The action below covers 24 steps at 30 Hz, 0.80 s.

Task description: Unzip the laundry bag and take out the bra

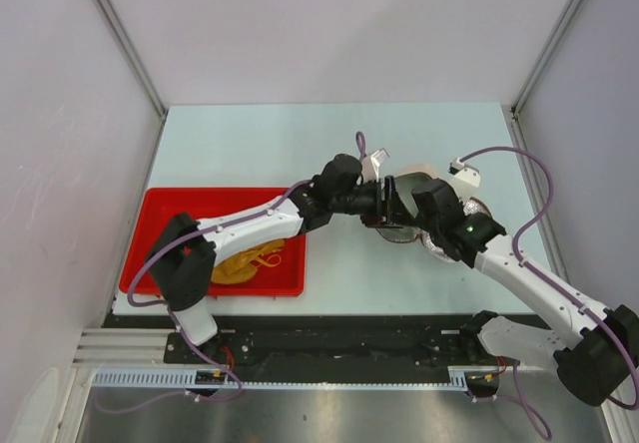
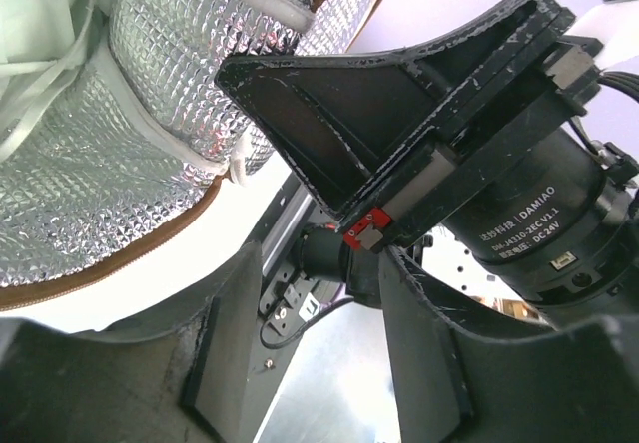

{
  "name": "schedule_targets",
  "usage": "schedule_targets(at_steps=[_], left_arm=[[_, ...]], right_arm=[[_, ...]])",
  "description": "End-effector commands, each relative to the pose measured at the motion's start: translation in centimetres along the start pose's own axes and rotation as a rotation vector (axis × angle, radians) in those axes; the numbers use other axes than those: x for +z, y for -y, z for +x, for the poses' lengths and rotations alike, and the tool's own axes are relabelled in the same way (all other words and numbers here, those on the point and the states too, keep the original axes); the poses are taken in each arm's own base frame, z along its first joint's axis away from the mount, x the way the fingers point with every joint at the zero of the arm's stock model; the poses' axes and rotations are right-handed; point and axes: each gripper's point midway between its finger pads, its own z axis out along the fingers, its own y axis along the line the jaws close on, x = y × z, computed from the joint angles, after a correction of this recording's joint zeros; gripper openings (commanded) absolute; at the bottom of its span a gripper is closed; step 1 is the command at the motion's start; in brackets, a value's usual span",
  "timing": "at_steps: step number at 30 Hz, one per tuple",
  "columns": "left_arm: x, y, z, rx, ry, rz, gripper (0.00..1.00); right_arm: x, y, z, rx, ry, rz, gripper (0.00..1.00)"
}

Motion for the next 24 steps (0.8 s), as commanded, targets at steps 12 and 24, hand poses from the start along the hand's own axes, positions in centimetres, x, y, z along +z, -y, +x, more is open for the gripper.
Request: schedule_targets(at_steps=[12, 24], left_arm=[[-5.3, -4.6, -7.6, -0.05, 0.51, -0.249, 0.42], [-3.8, -3.8, -7.4, -0.058, 0.483, -0.224, 0.39]], right_arm=[[-2.5, -4.4, -0.8, 0.094, -0.034, -0.194, 0.0], [-2.4, -5.1, -0.7, 0.107, -0.036, -0.212, 0.0]])
